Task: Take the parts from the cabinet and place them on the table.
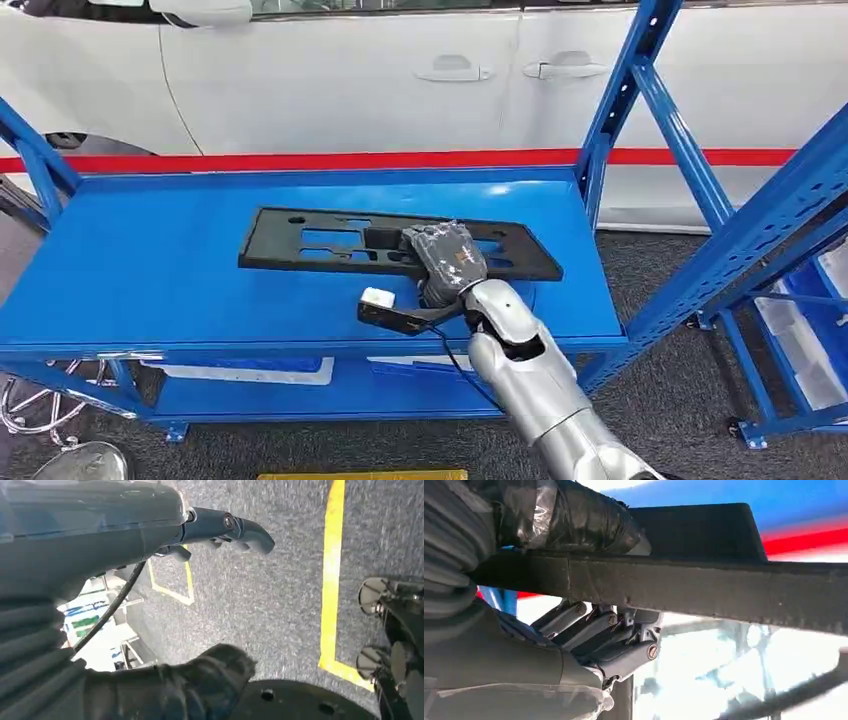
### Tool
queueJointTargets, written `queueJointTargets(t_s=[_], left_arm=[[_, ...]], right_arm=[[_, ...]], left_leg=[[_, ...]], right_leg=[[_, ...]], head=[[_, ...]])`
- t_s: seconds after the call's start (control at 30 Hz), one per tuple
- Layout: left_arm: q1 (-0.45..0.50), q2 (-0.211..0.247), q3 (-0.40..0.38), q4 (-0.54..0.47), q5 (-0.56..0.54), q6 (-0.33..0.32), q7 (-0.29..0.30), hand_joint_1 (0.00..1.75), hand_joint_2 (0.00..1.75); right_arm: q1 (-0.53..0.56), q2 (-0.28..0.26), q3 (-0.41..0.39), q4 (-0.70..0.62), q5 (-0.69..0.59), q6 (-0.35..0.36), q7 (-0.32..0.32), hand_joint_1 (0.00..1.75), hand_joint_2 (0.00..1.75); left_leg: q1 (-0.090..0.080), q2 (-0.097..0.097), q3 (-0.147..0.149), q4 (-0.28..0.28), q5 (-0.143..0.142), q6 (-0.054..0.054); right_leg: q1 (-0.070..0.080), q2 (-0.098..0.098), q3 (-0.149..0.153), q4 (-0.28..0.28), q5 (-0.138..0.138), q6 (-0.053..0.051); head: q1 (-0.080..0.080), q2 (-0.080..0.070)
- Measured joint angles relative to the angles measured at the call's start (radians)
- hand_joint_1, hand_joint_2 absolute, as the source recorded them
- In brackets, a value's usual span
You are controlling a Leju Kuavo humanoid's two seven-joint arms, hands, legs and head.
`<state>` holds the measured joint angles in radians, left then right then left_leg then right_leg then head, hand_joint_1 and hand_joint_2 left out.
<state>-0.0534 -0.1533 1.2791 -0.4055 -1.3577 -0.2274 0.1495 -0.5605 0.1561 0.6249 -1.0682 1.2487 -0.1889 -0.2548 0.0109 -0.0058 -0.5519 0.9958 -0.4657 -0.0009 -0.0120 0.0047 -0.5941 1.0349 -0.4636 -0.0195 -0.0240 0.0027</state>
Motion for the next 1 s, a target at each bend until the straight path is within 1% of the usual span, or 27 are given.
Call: queueJointTargets(t_s=[0.03, 0.07, 0.1, 0.17, 0.2, 0.23, 0.27, 0.3, 0.37, 0.4, 0.43, 0.47, 0.5, 0.53, 0.57, 0.6, 0.63, 0.67, 0.7, 0.73, 0.77, 0.8, 0.87, 0.9, 0.93, 0.97, 1.0], left_arm=[[0.001, 0.001, 0.0, 0.0, 0.0, 0.0, 0.005, 0.0, 1.75], [0.002, 0.002, 0.0, 0.0, -0.002, 0.0, 0.008, 0.0, 1.75], [0.002, 0.007, 0.0, 0.0, -0.004, 0.0, 0.012, 0.0, 1.75], [0.002, 0.009, 0.0, -0.002, -0.008, -0.001, 0.02, 0.0, 1.75], [0.002, 0.009, 0.0, -0.002, -0.01, -0.002, 0.022, 0.0, 1.75], [0.001, 0.008, 0.0, -0.002, -0.011, -0.002, 0.022, 0.0, 1.75], [0.001, 0.007, 0.0, -0.002, -0.013, -0.003, 0.023, 0.0, 1.75], [0.002, 0.006, 0.0, -0.002, -0.013, -0.004, 0.023, 0.0, 1.75], [0.001, 0.005, 0.0, -0.002, -0.013, -0.004, 0.024, 0.0, 1.75], [0.001, 0.005, 0.0, -0.002, -0.013, -0.004, 0.025, 0.0, 1.75], [0.002, 0.005, 0.0, -0.002, -0.013, -0.004, 0.026, 0.0, 1.75], [0.003, 0.003, 0.0, -0.005, -0.015, -0.004, 0.027, 0.0, 1.75], [0.005, 0.002, 0.0, -0.008, -0.016, -0.005, 0.027, 0.0, 1.75], [0.005, -0.001, 0.0, -0.01, -0.016, -0.005, 0.028, 0.0, 1.75], [0.005, 0.0, 0.0, -0.017, -0.017, -0.005, 0.03, 0.0, 1.75], [0.004, -0.001, 0.0, -0.023, -0.018, -0.005, 0.031, 0.0, 1.75], [0.003, -0.004, 0.0, -0.024, -0.018, -0.006, 0.031, 0.0, 1.75], [0.002, -0.005, 0.0, -0.025, -0.019, -0.007, 0.031, 0.0, 1.75], [0.003, -0.005, 0.0, -0.025, -0.019, -0.007, 0.032, 0.0, 1.75], [0.004, -0.008, 0.0, -0.026, -0.019, -0.009, 0.033, 0.0, 1.75], [0.004, -0.009, 0.0, -0.026, -0.019, -0.009, 0.034, 0.0, 1.75], [0.004, -0.01, 0.0, -0.027, -0.019, -0.01, 0.037, 0.0, 1.75], [0.004, -0.01, 0.0, -0.029, -0.019, -0.01, 0.04, 0.0, 1.75], [0.004, -0.01, 0.0, -0.032, -0.018, -0.011, 0.042, 0.0, 1.75], [0.004, -0.01, 0.0, -0.034, -0.017, -0.012, 0.043, 0.0, 1.75], [0.004, -0.01, 0.0, -0.036, -0.017, -0.012, 0.044, 0.0, 1.75], [0.004, -0.01, 0.0, -0.039, -0.016, -0.012, 0.045, 0.0, 1.75]], right_arm=[[-0.002, -0.01, 0.0, -0.039, -0.012, 0.014, 0.0, 1.75, 1.75], [-0.002, -0.019, 0.0, -0.071, -0.019, 0.022, 0.0, 1.75, 1.75], [-0.002, -0.029, 0.0, -0.101, -0.022, 0.027, -0.005, 1.75, 1.75], [0.003, -0.044, 0.0, -0.152, -0.022, 0.029, -0.008, 1.75, 1.75], [0.004, -0.049, 0.0, -0.178, -0.022, 0.029, -0.009, 1.75, 1.75], [0.006, -0.052, 0.0, -0.198, -0.023, 0.029, -0.009, 1.75, 1.75], [0.007, -0.065, 0.0, -0.215, -0.023, 0.029, -0.009, 1.75, 1.75], [0.005, -0.071, 0.0, -0.229, -0.023, 0.03, -0.011, 1.75, 1.75], [0.012, -0.085, 0.001, -0.244, -0.025, 0.029, -0.014, 1.75, 1.75], [0.02, -0.093, 0.001, -0.248, -0.029, 0.029, -0.013, 1.75, 1.75], [0.026, -0.098, 0.001, -0.253, -0.039, 0.029, -0.009, 1.75, 1.75], [0.033, -0.102, 0.001, -0.259, -0.053, 0.03, -0.01, 1.75, 1.75], [0.039, -0.105, 0.001, -0.268, -0.067, 0.033, -0.012, 1.75, 1.75], [0.043, -0.106, 0.002, -0.281, -0.082, 0.037, -0.016, 1.75, 1.75], [0.046, -0.11, 0.004, -0.291, -0.096, 0.042, -0.021, 1.75, 1.75], [0.049, -0.111, 0.008, -0.301, -0.104, 0.046, -0.026, 1.75, 1.75], [0.055, -0.114, 0.008, -0.309, -0.108, 0.048, -0.027, 1.75, 1.75], [0.058, -0.115, 0.01, -0.314, -0.109, 0.048, -0.027, 1.75, 1.75], [0.059, -0.115, 0.012, -0.32, -0.111, 0.048, -0.028, 1.75, 1.75], [0.06, -0.115, 0.013, -0.326, -0.116, 0.051, -0.033, 1.75, 1.75], [0.061, -0.115, 0.014, -0.333, -0.134, 0.062, -0.042, 1.75, 1.75], [0.065, -0.115, 0.016, -0.341, -0.15, 0.071, -0.052, 1.75, 1.75], [0.075, -0.115, 0.028, -0.361, -0.179, 0.09, -0.062, 1.75, 1.75], [0.083, -0.116, 0.04, -0.371, -0.204, 0.108, -0.066, 1.75, 1.75], [0.091, -0.118, 0.051, -0.381, -0.23, 0.124, -0.072, 1.75, 1.75], [0.098, -0.12, 0.061, -0.389, -0.252, 0.138, -0.077, 1.75, 1.75], [0.103, -0.122, 0.077, -0.406, -0.29, 0.163, -0.086, 1.75, 1.75]], left_leg=[[0.0, 0.0, 0.0, 0.0, 0.0, 0.0], [-0.001, 0.0, -0.002, 0.006, -0.004, 0.003], [-0.003, -0.001, -0.003, 0.009, -0.004, 0.012], [-0.004, 0.0, -0.004, 0.009, -0.005, 0.019], [-0.005, 0.0, 0.0, -0.003, 0.0, 0.025], [0.012, 0.002, 0.021, -0.043, 0.02, 0.031], [0.01, 0.006, 0.034, -0.059, 0.027, 0.032], [0.011, 0.009, 0.038, -0.063, 0.036, 0.037], [0.011, 0.01, 0.036, -0.059, 0.035, 0.038], [0.011, 0.009, 0.032, -0.054, 0.032, 0.036], [0.014, 0.008, 0.027, -0.046, 0.029, 0.033], [0.018, 0.008, 0.022, -0.036, 0.024, 0.028], [0.023, 0.008, 0.017, -0.023, 0.016, 0.02], [0.029, 0.008, 0.011, -0.005, 0.006, 0.012], [0.029, 0.008, 0.001, 0.01, -0.003, 0.0], [0.025, 0.006, -0.009, 0.022, -0.007, -0.008], [0.02, 0.004, -0.008, 0.026, -0.008, -0.014], [0.021, 0.001, -0.013, 0.029, -0.006, -0.019], [0.024, 0.002, -0.015, 0.027, -0.002, -0.026], [0.027, 0.002, -0.02, 0.028, -0.002, -0.032], [0.03, 0.003, -0.029, 0.045, -0.028, -0.033], [0.029, 0.004, -0.046, 0.092, -0.076, -0.03], [0.027, 0.004, -0.097, 0.235, -0.167, -0.031], [0.026, 0.004, -0.117, 0.304, -0.196, -0.029], [0.024, 0.004, -0.117, 0.327, -0.199, -0.026], [0.021, 0.004, -0.095, 0.304, -0.18, -0.019], [0.016, 0.004, -0.052, 0.241, -0.145, -0.01]], right_leg=[[0.0, 0.0, 0.0, 0.0, 0.0, 0.0], [-0.005, 0.001, 0.001, -0.004, 0.002, 0.003], [-0.006, 0.0, 0.0, -0.004, 0.004, 0.006], [-0.007, 0.001, 0.0, -0.008, 0.006, 0.01], [-0.006, 0.002, 0.005, -0.017, 0.01, 0.016], [0.002, 0.002, 0.012, -0.02, 0.005, 0.018], [0.0, 0.0, 0.009, -0.004, -0.007, 0.022], [-0.001, 0.002, -0.015, 0.05, -0.043, 0.025], [-0.009, 0.001, -0.081, 0.192, -0.114, 0.035], [-0.014, 0.001, -0.11, 0.245, -0.126, 0.041], [-0.02, 0.001, -0.117, 0.253, -0.112, 0.047], [-0.025, -0.001, -0.104, 0.219, -0.078, 0.053], [-0.03, -0.003, -0.07, 0.146, -0.03, 0.059], [-0.037, -0.008, -0.025, 0.055, 0.014, 0.068], [-0.034, -0.005, -0.011, 0.024, -0.016, 0.07], [-0.024, 0.004, -0.021, 0.045, 0.006, 0.056], [-0.025, 0.004, -0.028, 0.05, 0.002, 0.042], [-0.027, 0.005, -0.028, 0.046, -0.008, 0.03], [-0.023, 0.006, -0.034, 0.049, -0.006, 0.024], [-0.025, 0.006, -0.039, 0.041, 0.001, 0.011], [-0.026, 0.003, -0.039, 0.036, 0.008, -0.001], [-0.023, 0.002, -0.044, 0.032, 0.015, -0.011], [-0.015, -0.001, -0.06, 0.032, 0.026, -0.021], [-0.009, -0.003, -0.068, 0.032, 0.032, -0.024], [-0.004, -0.003, -0.076, 0.033, 0.038, -0.025], [0.0, -0.004, -0.083, 0.033, 0.044, -0.026], [0.004, -0.005, -0.091, 0.033, 0.051, -0.026]], head=[[0.0, 0.0], [0.0, 0.0], [0.0, 0.0], [0.0, 0.0], [0.0, 0.0], [0.0, 0.0], [0.002, 0.0], [0.001, 0.0], [0.001, 0.0], [0.001, 0.0], [0.001, 0.0], [0.001, 0.0], [0.001, 0.0], [0.001, 0.0], [0.002, 0.0], [0.001, 0.0], [0.001, 0.0], [0.0, 0.0], [0.001, 0.0], [0.0, 0.0], [0.0, 0.0], [0.0, 0.0], [-0.001, 0.0], [0.0, 0.0], [0.0, 0.0], [0.0, 0.0], [0.0, 0.0]])
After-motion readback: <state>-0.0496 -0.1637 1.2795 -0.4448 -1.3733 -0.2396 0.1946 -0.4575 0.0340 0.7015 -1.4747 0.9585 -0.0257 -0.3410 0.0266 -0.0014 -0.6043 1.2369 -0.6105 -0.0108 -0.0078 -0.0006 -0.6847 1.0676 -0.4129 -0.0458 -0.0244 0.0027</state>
